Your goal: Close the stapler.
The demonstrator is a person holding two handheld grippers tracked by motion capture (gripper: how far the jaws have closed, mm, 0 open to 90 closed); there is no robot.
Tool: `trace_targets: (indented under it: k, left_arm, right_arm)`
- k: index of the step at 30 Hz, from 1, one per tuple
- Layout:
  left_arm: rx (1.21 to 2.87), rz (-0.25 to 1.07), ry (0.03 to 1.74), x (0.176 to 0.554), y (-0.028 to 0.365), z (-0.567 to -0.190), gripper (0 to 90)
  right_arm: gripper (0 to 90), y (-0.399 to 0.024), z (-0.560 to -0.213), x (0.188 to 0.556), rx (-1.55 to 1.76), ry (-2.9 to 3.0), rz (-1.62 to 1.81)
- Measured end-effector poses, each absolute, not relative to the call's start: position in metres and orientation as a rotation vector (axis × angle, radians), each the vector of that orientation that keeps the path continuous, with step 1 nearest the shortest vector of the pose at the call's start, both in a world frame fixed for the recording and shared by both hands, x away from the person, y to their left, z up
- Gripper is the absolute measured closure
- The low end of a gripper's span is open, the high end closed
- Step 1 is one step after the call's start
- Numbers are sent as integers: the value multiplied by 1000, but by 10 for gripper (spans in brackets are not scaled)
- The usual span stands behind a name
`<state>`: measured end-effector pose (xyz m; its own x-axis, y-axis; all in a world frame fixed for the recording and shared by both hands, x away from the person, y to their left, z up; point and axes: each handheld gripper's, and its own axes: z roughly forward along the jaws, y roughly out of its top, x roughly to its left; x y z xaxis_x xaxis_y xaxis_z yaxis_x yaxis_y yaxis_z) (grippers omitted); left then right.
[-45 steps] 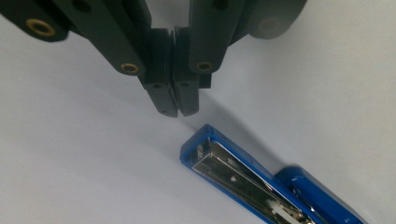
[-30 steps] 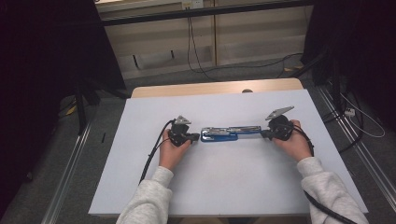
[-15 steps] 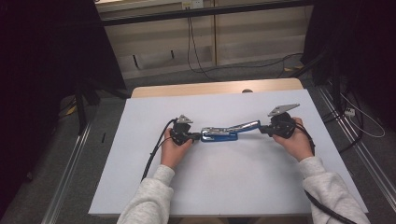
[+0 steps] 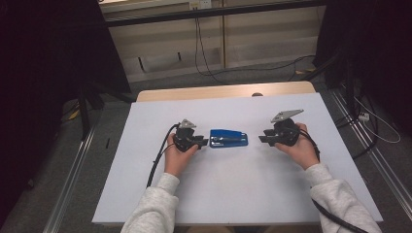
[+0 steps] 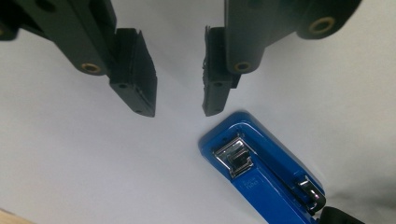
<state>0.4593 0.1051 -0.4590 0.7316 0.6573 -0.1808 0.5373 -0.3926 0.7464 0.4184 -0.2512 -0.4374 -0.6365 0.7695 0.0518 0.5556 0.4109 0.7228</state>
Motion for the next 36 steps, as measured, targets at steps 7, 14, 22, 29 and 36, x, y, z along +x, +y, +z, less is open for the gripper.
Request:
trace_targets:
  k: [7,14,22,29,36]
  left_arm:
    - [2045,158,904,447,118,-448,400]
    - [2030,155,883,434,133,-440,275]
    - [2018,142,893,426,146,-437,183]
    - [2015,158,898,414,158,-435,135]
    - [1984,159,902,403,170,-430,125]
  right_arm:
    - [462,-255,-440,410,1188,2392,1095]
    - [357,-260,-438,398,1226,2376,1138]
    - [263,-261,-439,386,1230,2375,1132]
    - [228,-265,-439,373,1234,2384,1133]
    - [185,-269,-438,360,1236,2388,1130]
